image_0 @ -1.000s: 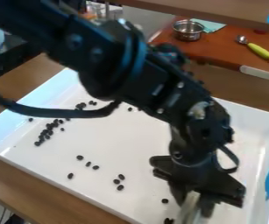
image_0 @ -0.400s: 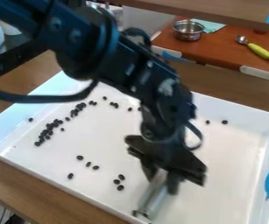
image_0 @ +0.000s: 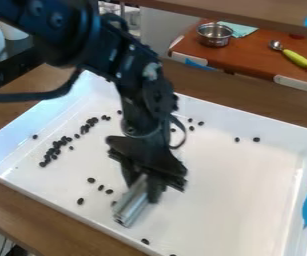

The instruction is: Sweep into pile

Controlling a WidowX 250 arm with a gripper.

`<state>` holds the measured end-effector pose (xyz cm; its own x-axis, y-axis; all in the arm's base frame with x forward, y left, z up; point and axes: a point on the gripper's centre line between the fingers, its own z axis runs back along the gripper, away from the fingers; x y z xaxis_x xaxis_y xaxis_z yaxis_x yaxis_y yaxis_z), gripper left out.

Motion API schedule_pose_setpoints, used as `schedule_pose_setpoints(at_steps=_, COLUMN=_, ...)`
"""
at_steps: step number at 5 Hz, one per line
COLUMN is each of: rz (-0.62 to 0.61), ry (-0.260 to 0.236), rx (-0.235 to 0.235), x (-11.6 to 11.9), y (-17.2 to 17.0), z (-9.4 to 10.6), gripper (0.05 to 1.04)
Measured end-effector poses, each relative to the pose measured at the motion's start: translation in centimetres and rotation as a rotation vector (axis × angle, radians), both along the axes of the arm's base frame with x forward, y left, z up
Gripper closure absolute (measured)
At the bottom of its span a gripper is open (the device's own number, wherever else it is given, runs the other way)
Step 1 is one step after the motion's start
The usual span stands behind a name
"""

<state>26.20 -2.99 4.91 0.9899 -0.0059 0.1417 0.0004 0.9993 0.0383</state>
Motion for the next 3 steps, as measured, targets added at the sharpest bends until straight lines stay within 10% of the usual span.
schedule_pose_setpoints(at_steps=3, rz=0.028, ry=0.01, rx=0.006, x=-0.5, y=8.8, z=0.1, gripper=0.704)
